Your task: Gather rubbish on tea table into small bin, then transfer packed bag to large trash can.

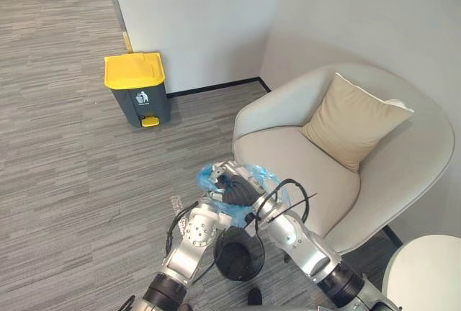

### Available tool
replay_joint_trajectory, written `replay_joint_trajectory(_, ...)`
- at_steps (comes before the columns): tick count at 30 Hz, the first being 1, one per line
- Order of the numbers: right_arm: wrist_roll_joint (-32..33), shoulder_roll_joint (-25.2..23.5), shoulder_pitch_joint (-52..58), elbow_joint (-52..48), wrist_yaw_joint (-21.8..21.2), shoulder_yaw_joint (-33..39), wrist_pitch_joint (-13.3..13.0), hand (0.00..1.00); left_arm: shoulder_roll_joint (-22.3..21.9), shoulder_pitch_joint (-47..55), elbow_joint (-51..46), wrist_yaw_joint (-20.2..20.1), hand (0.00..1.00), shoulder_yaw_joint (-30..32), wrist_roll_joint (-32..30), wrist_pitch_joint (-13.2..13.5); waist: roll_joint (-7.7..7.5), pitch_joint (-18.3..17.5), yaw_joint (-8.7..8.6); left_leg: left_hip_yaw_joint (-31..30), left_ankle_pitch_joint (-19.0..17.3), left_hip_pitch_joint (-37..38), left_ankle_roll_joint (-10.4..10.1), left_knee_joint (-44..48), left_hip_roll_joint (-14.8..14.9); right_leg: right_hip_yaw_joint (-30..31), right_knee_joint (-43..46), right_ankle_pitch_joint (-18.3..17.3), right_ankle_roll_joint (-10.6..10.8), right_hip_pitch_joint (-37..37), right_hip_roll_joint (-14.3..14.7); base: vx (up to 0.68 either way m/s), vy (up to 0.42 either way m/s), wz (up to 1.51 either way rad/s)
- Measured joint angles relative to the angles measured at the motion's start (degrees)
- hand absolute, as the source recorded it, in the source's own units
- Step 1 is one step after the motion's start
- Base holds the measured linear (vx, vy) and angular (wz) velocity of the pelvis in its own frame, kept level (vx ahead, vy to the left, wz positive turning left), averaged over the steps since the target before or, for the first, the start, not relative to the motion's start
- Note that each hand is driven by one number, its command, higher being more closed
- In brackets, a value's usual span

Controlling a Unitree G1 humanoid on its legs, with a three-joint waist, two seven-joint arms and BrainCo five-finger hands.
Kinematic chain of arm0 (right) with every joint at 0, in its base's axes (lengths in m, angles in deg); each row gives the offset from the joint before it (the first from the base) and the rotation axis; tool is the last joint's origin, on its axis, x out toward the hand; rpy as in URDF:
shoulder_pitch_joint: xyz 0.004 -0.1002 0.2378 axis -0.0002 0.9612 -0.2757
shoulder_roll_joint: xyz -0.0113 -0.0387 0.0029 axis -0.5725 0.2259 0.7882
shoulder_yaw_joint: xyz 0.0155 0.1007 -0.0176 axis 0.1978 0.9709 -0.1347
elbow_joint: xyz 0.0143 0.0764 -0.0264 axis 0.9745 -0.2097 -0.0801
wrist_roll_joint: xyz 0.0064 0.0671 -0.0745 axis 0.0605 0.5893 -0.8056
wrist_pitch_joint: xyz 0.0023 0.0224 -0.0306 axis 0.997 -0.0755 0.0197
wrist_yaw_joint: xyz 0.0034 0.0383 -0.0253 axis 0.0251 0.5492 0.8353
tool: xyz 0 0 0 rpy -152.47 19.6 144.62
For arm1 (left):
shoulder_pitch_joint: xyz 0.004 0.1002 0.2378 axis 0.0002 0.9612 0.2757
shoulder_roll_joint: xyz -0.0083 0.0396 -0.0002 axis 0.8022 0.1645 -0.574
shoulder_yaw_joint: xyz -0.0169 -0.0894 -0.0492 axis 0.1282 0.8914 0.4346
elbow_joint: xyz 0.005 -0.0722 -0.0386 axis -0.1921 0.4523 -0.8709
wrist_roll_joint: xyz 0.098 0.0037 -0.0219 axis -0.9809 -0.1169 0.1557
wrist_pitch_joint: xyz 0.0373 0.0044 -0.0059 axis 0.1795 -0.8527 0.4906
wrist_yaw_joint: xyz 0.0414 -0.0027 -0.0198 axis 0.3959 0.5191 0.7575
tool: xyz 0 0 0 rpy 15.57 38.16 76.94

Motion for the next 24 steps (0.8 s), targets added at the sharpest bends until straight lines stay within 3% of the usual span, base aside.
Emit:
replay_joint_trajectory(6, -1.94, 3.50, 3.34, -6.65, 4.46, 13.52, 1.77, 0.00, -0.03, 3.83, -5.40, 0.15, 1.00, 4.93, 2.16, 0.12, 0.47, 1.22, 0.02, 0.23, -0.28, 0.31, 0.17, 0.02, -0.44, 0.22, 0.62, -0.71, 0.62, -0.09, -0.38, 0.01, 0.001, 0.00)
replay_joint_trajectory(12, -3.21, 2.95, 7.98, -11.87, 8.32, 22.44, 1.99, 0.00, -0.28, 7.85, -5.67, 0.11, 1.00, 9.47, 3.99, 0.12, 0.61, 1.32, -0.11, 0.04, -0.61, 0.29, 0.41, 0.03, -0.50, 0.12, 0.60, -0.72, 0.63, -0.08, -0.47, 0.02, -0.002, 0.00)
replay_joint_trajectory(19, 0.05, -4.50, 16.54, -10.59, 8.74, 28.86, 2.40, 0.00, -2.15, 12.85, -5.75, -0.12, 1.00, 13.79, 5.57, 0.11, 1.57, 1.87, -0.14, -0.23, -0.91, 0.22, 0.86, 0.03, -1.31, -0.10, 0.60, -0.95, 0.96, -0.04, -1.32, 0.00, 0.000, 0.00)
replay_joint_trajectory(24, 7.38, -10.58, 20.54, 2.32, 6.01, 31.88, 3.54, 0.00, -2.29, 14.74, -1.62, -2.16, 1.00, 16.89, 6.73, 0.14, 1.89, 2.00, -0.18, -0.34, -0.93, 0.14, 0.90, 0.31, -1.49, -0.22, 0.51, -0.98, 0.99, 0.04, -1.57, 0.00, -0.006, 0.01)
